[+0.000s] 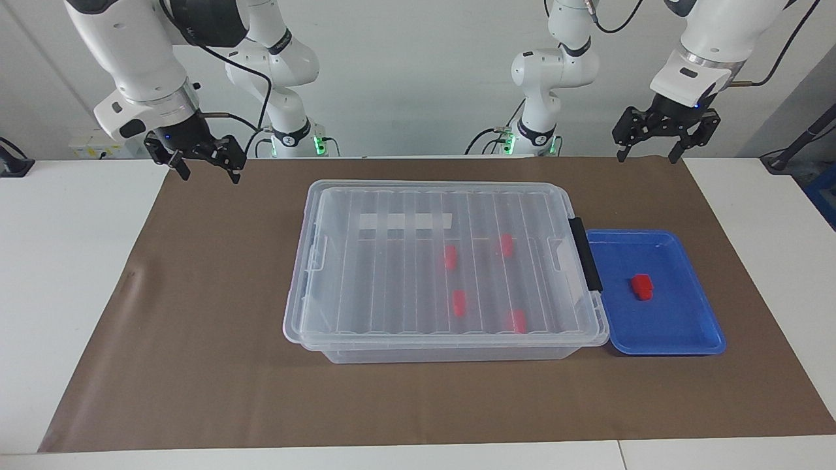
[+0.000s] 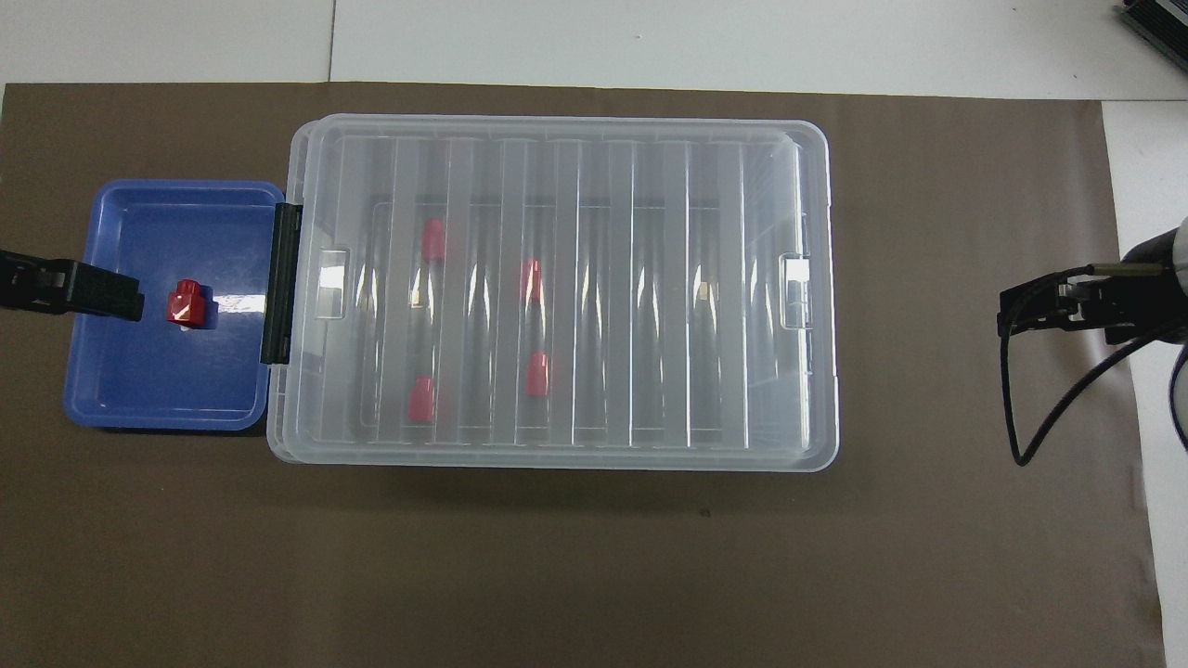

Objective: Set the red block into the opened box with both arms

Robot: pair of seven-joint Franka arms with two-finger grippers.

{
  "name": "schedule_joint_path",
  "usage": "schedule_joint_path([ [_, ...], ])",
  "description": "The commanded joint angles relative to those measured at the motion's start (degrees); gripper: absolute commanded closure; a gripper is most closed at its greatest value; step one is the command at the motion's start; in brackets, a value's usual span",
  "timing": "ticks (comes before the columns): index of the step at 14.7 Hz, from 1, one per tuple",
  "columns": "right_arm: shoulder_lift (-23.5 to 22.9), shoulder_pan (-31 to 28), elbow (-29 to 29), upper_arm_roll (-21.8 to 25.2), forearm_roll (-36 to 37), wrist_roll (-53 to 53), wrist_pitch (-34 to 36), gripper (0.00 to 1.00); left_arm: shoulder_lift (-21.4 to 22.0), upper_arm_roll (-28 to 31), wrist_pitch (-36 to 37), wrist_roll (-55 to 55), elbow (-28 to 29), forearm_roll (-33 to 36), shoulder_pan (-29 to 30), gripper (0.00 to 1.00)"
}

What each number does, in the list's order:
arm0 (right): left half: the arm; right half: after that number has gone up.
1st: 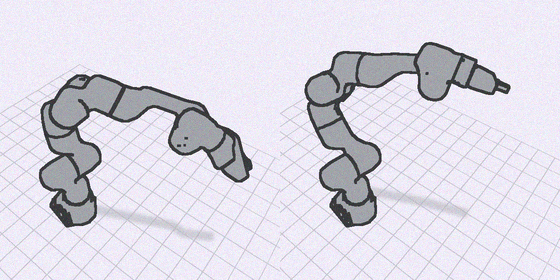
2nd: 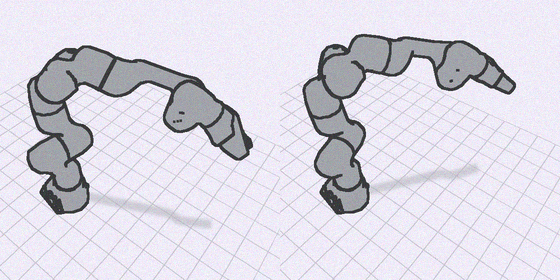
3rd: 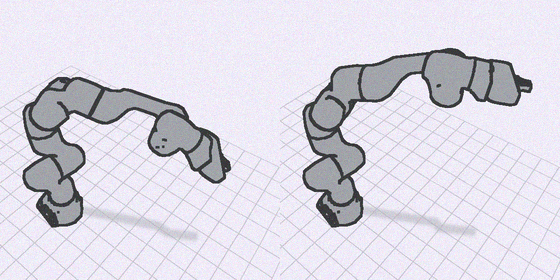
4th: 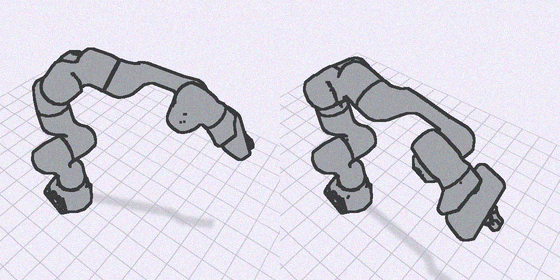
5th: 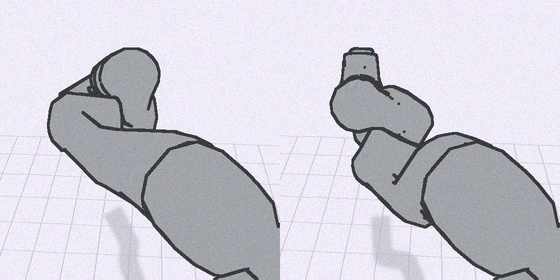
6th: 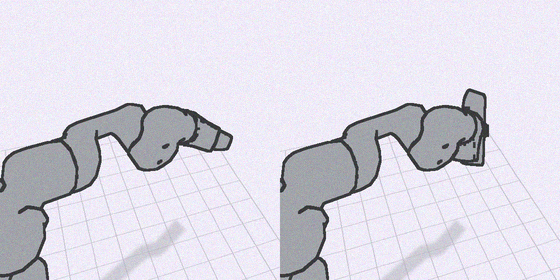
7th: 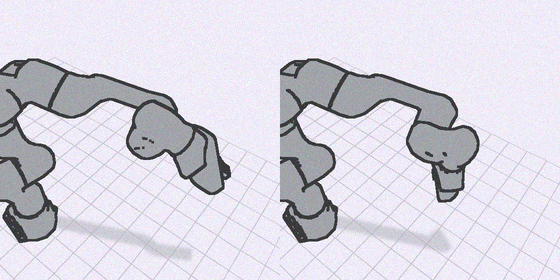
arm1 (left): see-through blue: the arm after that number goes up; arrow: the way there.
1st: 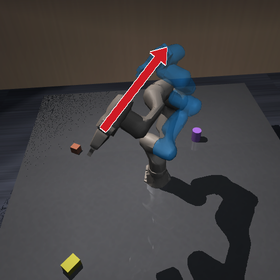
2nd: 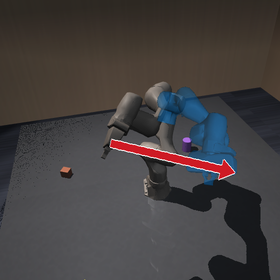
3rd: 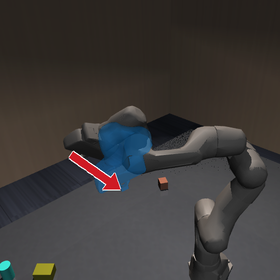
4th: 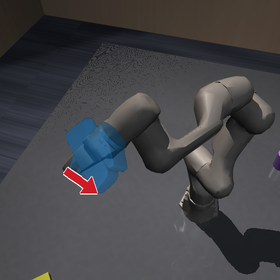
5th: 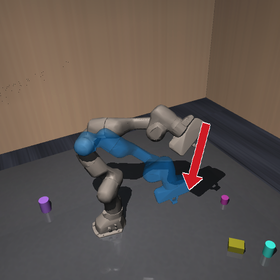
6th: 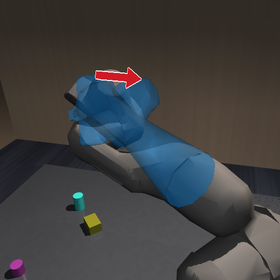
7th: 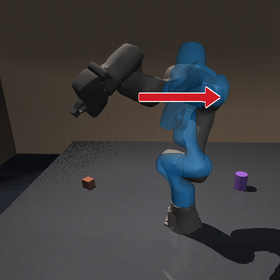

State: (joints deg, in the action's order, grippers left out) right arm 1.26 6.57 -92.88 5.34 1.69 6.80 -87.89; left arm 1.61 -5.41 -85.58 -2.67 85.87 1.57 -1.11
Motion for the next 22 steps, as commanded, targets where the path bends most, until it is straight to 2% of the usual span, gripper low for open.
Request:
schedule_joint_path([
  [1, 0.93, -0.50, -0.73, -0.24, -0.72, -1.62, 0.17, 0.00, 1.64, 0.14, -1.34, -0.06, 2.11, 0.18, -0.12, 0.00],
  [5, 0.93, -0.59, -0.73, -0.33, -0.90, -1.62, -0.17, 0.00, 1.64, 0.23, -1.34, -0.06, 2.20, 0.18, 0.05, 0.00],
  [11, 0.50, 4.68, -7.92, -0.77, -1.34, -1.00, -15.27, 0.00, 1.64, 0.23, -1.69, -0.15, 2.20, 0.18, 0.67, 0.00],
  [15, -3.89, 7.22, -8.64, -0.77, -5.73, -0.83, -22.93, 0.00, 2.26, 0.23, 1.20, 0.21, 3.07, 0.18, 0.67, 0.00],
  [19, -6.09, 9.60, -11.61, -0.77, -5.82, 1.01, -28.81, 0.00, 2.61, 0.23, 3.48, 0.38, 3.52, 0.18, 0.49, 0.00],
  [21, -7.23, 9.61, -11.98, -0.77, -5.82, 1.19, -30.49, 0.00, 2.96, 0.23, 2.44, 1.43, 4.22, 0.18, 0.58, 0.00],
  [22, -7.94, 9.61, -11.98, -0.77, -5.82, 1.11, -31.28, 0.00, 2.96, 0.57, -1.57, 2.48, 5.00, 0.10, 0.84, 0.00],
])
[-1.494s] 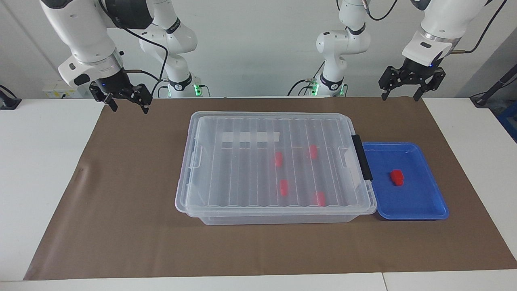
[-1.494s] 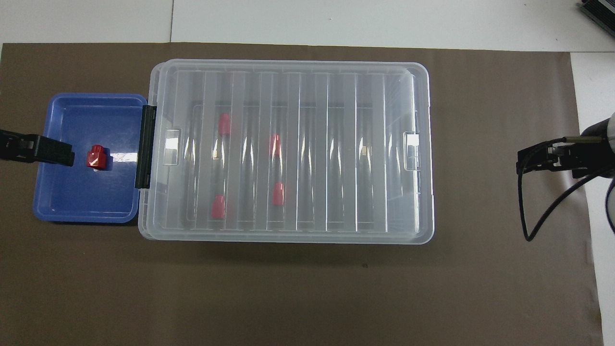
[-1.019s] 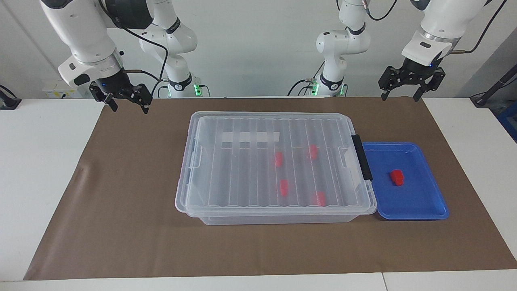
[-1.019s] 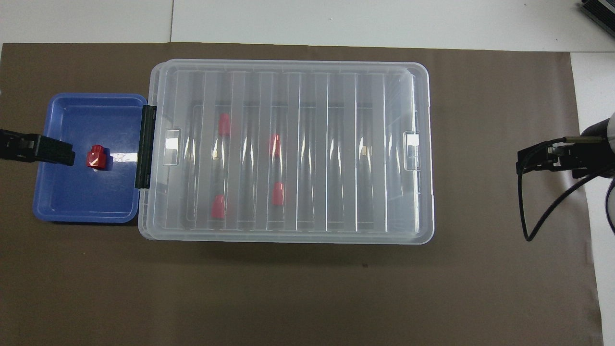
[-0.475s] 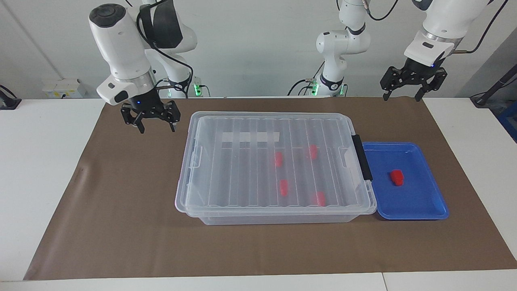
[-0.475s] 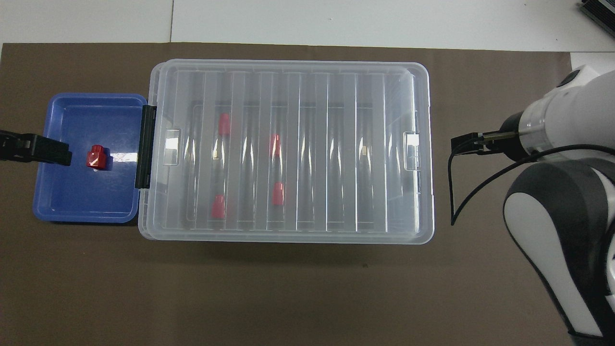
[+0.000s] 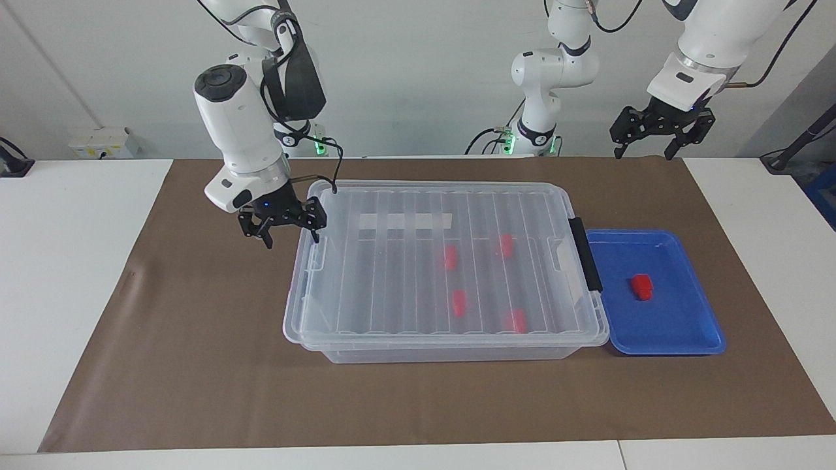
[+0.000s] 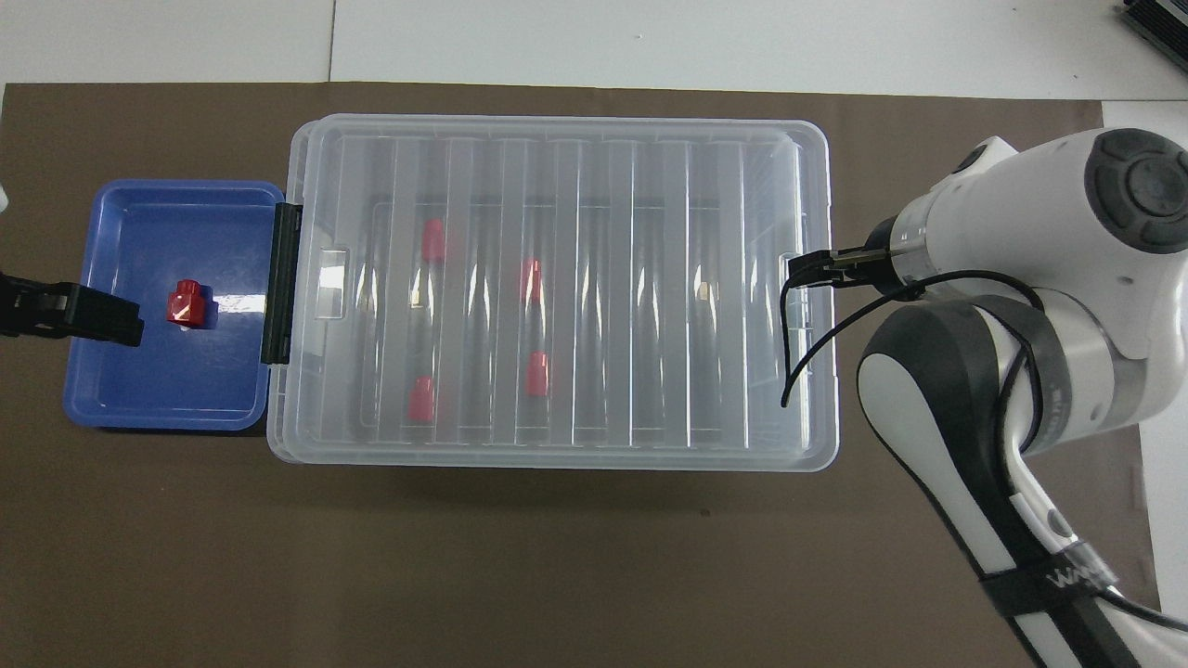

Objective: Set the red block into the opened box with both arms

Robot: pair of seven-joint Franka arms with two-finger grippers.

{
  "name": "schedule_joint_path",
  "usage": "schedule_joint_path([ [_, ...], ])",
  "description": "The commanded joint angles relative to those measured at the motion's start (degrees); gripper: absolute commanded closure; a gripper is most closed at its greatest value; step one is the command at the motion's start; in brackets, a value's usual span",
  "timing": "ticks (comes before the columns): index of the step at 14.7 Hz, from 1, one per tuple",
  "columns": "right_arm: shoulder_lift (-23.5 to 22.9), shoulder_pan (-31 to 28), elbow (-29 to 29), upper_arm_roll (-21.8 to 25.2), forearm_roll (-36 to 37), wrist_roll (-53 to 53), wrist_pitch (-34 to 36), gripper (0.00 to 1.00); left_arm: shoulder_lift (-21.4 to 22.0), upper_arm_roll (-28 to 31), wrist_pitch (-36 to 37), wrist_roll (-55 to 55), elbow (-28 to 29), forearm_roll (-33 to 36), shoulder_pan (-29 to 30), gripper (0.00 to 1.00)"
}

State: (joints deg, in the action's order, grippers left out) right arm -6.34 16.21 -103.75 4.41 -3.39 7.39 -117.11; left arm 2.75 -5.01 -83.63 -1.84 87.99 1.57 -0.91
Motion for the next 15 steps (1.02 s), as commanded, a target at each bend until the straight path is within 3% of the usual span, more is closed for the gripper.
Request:
schedule_joint_path([
  [1, -0.95, -0.04, -1.19, 0.16, -0.74, 0.69, -3.38, 0.00, 2.61, 0.44, -6.95, 0.97, 5.41, 0.18, 1.09, 0.00],
  [7, -3.33, -0.65, -1.28, 0.25, -0.56, 1.66, -6.64, 0.00, 0.42, 0.35, -20.75, -6.49, 11.13, 0.27, 7.14, 0.00],
  [12, -4.03, -1.09, -1.20, 0.42, 6.01, 1.66, -6.73, 0.00, -1.94, 0.35, -45.09, -9.05, 28.00, 0.27, 9.87, 0.00],
  [15, -4.03, -1.44, -1.20, 0.42, 7.43, 1.14, -6.47, 0.00, -4.76, 0.44, -47.15, -9.84, 28.37, 0.36, 11.02, 0.00],
])
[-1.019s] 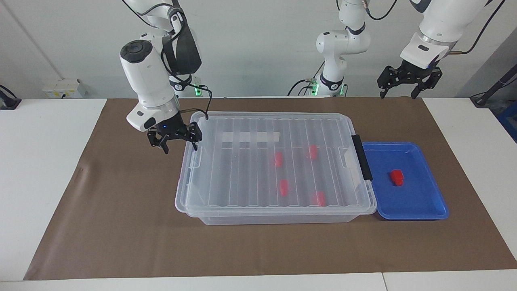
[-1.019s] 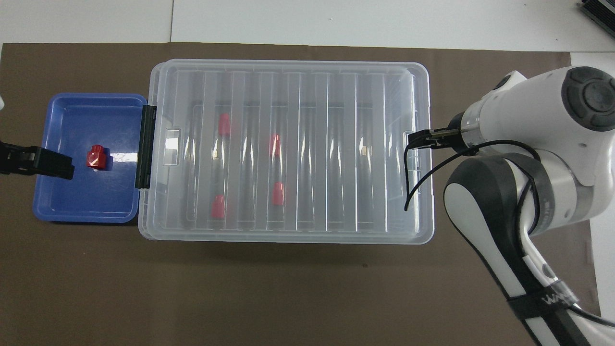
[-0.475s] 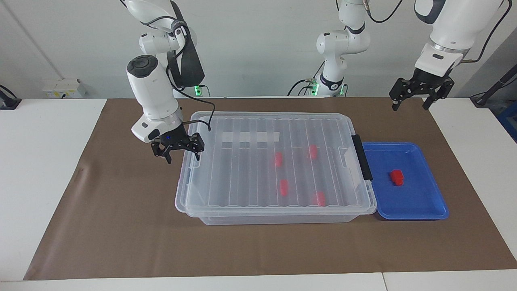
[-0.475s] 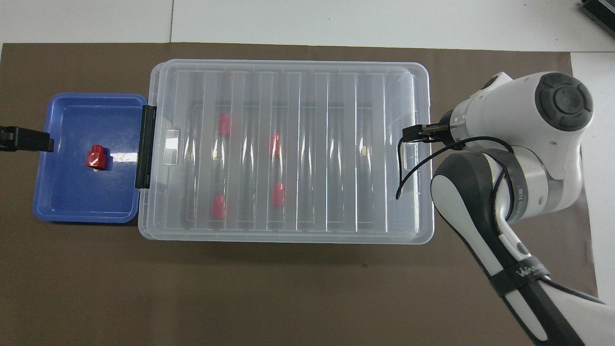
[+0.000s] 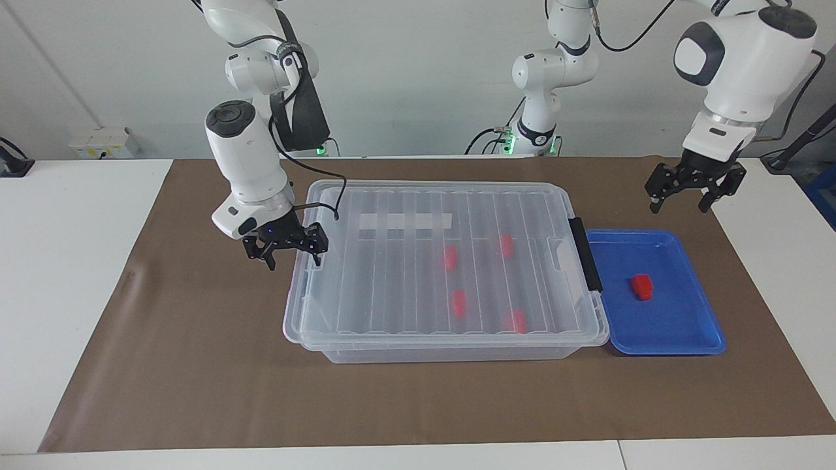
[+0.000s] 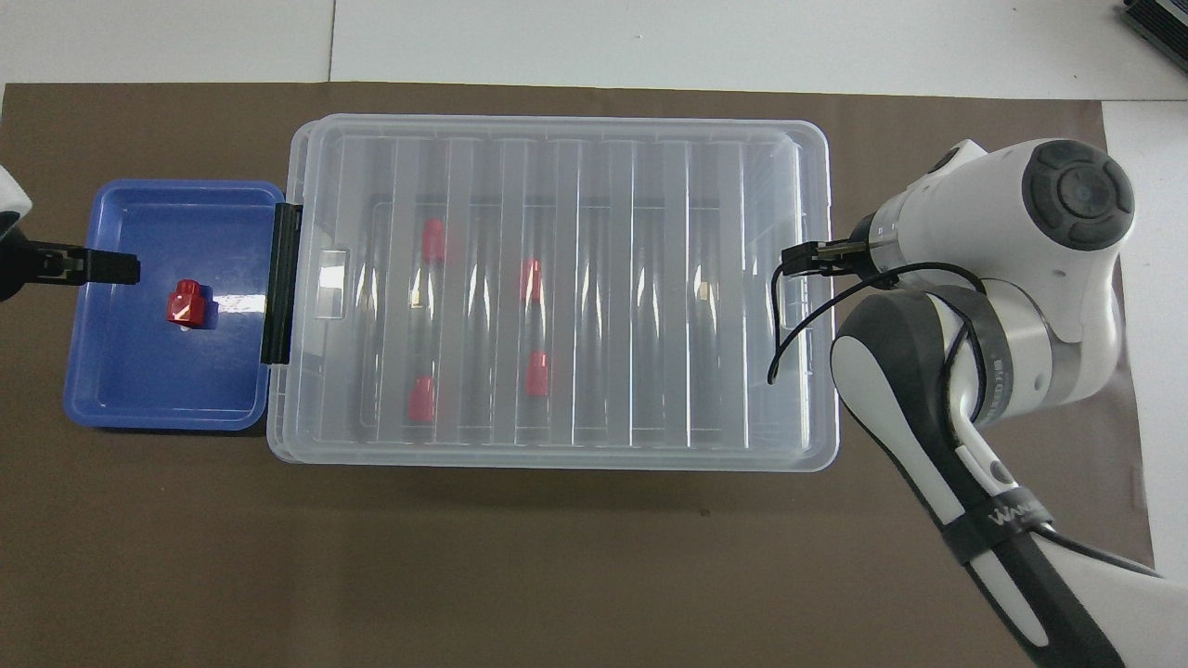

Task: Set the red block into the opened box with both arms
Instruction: 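Slide the lid open with the right gripper while the left gripper grasps the block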

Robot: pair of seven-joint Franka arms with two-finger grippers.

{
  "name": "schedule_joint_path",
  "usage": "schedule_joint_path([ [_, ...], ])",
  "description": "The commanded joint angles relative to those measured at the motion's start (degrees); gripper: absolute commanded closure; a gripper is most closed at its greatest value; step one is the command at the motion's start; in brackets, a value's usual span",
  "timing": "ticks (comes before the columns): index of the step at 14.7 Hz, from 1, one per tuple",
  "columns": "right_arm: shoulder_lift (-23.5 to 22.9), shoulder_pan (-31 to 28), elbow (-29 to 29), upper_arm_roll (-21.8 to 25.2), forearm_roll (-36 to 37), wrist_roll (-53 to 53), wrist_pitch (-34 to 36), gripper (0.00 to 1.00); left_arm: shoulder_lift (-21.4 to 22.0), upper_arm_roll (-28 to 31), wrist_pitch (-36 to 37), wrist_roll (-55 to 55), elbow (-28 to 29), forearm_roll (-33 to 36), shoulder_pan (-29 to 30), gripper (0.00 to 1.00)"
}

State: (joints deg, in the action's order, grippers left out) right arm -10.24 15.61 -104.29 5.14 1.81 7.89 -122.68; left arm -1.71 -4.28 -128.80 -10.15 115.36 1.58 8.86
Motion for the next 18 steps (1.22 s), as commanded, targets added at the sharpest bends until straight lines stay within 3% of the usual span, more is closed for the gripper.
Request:
schedule_joint_path([
  [1, -0.13, -0.85, -0.65, -0.30, 3.28, 0.54, -0.64, 0.00, -1.27, -0.29, -3.03, -3.62, 1.36, 0.44, 1.77, 0.00],
  [5, -0.05, -1.11, -0.21, -0.30, 8.73, 0.37, 1.38, 0.00, -5.31, -0.38, -11.90, -6.20, 5.92, 0.45, 4.33, 0.00],
  [15, 0.39, -4.80, 0.41, -0.22, 12.70, 0.19, 4.46, 0.00, -12.78, -0.38, -19.37, 3.62, 6.54, 0.36, 4.15, 0.00],
  [18, 0.57, -5.59, 0.84, 0.05, 12.70, 0.19, 5.87, 0.00, -13.05, -0.38, -19.30, 4.70, 6.72, 0.45, 4.24, 0.00],
])
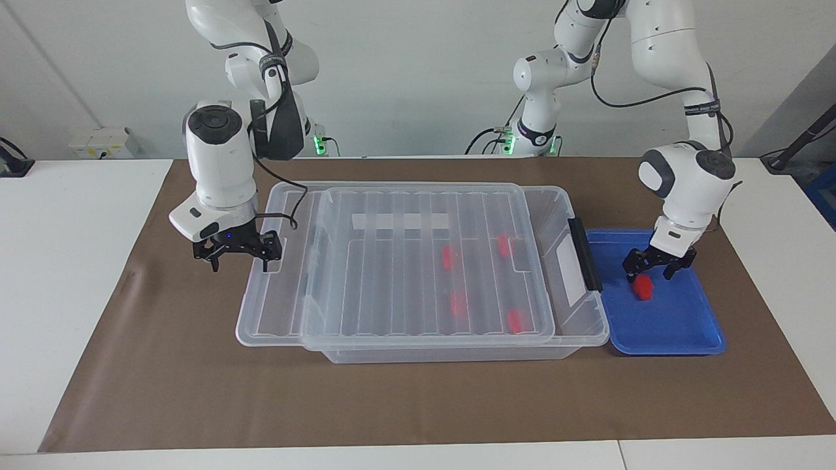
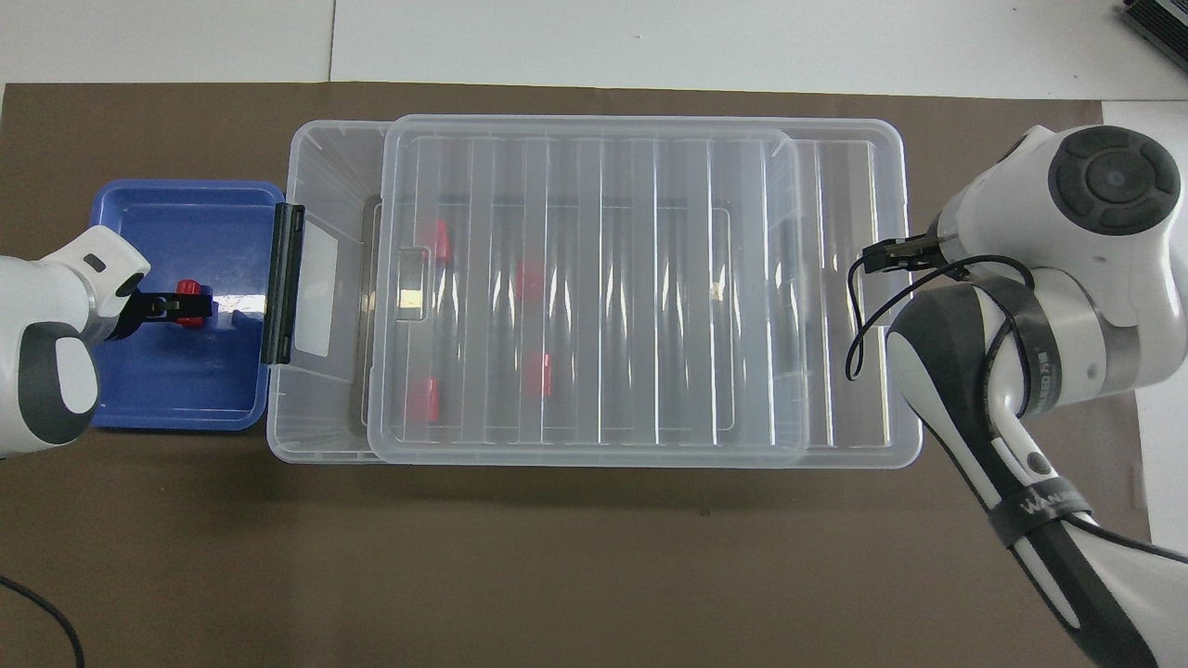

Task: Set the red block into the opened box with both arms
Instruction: 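Slide the lid open with the right gripper while the left gripper grasps the block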

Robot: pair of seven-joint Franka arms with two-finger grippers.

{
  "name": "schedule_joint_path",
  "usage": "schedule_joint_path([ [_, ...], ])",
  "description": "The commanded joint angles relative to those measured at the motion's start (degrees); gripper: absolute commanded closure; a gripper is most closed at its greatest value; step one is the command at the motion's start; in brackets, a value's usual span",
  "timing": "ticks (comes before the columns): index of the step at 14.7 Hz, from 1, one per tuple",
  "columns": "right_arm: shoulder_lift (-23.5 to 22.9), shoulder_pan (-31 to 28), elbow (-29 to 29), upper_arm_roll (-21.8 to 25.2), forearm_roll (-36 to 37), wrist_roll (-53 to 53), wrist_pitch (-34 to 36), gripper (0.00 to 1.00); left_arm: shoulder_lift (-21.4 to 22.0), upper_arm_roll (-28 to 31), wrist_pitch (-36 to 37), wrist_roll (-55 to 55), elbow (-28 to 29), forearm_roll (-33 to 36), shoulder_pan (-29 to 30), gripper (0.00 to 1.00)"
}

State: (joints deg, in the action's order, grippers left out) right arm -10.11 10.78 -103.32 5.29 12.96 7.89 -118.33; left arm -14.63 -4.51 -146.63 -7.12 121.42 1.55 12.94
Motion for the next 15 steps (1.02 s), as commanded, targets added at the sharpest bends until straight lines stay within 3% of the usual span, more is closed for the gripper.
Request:
schedule_joint_path([
  [1, 0.71, -1.37, -0.12, -0.11, 1.54, 0.28, 1.61, 0.00, -0.13, -0.14, -1.64, 1.67, 1.10, 0.39, 0.16, 0.00],
  [3, 1.06, -2.43, -0.12, -0.11, 1.54, 0.19, 1.96, 0.00, -0.22, -0.14, -2.16, 1.67, 1.45, 0.47, 0.24, 0.01],
  [6, 1.59, -3.40, -0.12, -0.02, 1.54, -1.12, 3.45, 0.00, -0.31, -0.14, -2.25, 1.84, 1.28, 0.47, 0.16, 0.48],
  [7, 1.68, -3.83, -0.12, -0.02, 1.54, -1.47, 3.71, 0.00, -0.31, -0.14, -2.17, 1.84, 1.19, 0.47, 0.07, 0.53],
  [10, 1.85, -5.24, -0.12, -0.02, 1.54, -3.67, 3.72, 0.00, -0.31, -0.14, -1.90, 2.37, 0.84, 0.39, -0.46, 0.53],
  [15, 2.29, -6.03, -0.12, -0.02, 2.86, -4.03, 4.33, 0.00, 1.96, -0.41, 3.35, 10.01, -1.17, 0.38, -2.66, 0.76],
])
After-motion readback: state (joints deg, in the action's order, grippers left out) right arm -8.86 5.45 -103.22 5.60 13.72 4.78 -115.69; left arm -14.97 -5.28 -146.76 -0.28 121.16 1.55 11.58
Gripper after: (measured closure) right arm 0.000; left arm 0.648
